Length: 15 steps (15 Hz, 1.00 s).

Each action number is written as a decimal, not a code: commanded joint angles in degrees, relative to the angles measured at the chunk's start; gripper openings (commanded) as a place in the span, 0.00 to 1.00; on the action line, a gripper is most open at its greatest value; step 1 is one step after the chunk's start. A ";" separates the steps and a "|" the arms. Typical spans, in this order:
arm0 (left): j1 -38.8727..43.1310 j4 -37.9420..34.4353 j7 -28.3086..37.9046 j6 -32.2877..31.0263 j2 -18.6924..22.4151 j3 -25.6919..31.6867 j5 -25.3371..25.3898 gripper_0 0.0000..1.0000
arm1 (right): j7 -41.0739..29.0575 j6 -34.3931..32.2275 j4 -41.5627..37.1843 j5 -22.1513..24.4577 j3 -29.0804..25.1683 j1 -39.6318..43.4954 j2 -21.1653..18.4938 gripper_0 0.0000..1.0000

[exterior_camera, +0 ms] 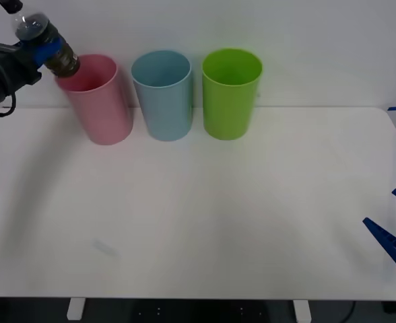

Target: Grasp the object on the table and drop it into the matching bin: aluminum can to the light blue bin, PET bottle to the pink bin.

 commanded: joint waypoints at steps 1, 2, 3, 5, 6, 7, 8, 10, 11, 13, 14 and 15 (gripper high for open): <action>-5.86 6.33 -0.59 0.08 -0.01 -3.63 -1.69 0.00 | 0.00 0.00 0.00 0.00 0.00 0.00 0.00 1.00; -7.61 8.17 -0.77 0.17 -0.10 -4.86 -1.69 0.00 | 0.00 0.00 0.00 0.00 0.00 0.00 0.00 1.00; -9.37 10.20 -1.03 0.43 -0.28 -6.18 -1.69 0.00 | 0.00 0.00 0.00 0.00 0.00 0.00 0.00 1.00; -12.89 14.24 -1.65 0.61 -1.68 -7.68 -2.66 0.00 | 0.00 0.00 0.00 0.00 0.00 0.00 0.00 1.00; -13.85 15.29 -1.91 0.61 -2.47 -7.68 -3.54 0.00 | 0.00 0.00 0.00 0.00 0.00 0.00 0.00 1.00; -14.29 15.64 -2.09 1.31 -3.35 -7.68 -4.24 0.00 | 0.00 0.00 0.00 0.00 0.00 0.00 0.00 1.00; -14.29 15.64 -2.26 1.75 -3.97 -7.68 -4.33 0.00 | 0.00 0.00 0.00 0.00 0.00 0.00 0.00 1.00; -14.29 15.64 -2.79 2.19 -4.41 -7.68 -4.33 0.00 | 0.00 0.00 0.00 0.00 0.00 0.00 0.00 1.00; -14.21 15.64 -2.88 2.28 -4.41 -7.68 -4.24 0.00 | 0.00 0.00 0.00 0.00 0.00 0.00 0.00 1.00; -14.21 15.64 -3.23 2.28 -4.41 -7.68 -4.24 0.01 | 0.00 0.00 0.00 0.00 0.00 0.00 0.00 1.00; -14.21 15.64 -3.41 2.28 -4.41 -7.59 -4.15 0.09 | 0.00 0.00 0.00 0.00 0.00 0.00 0.00 1.00; -14.21 15.64 -3.67 2.19 -4.41 -7.59 -3.89 0.70 | 0.00 0.00 0.00 0.00 0.00 0.00 0.00 1.00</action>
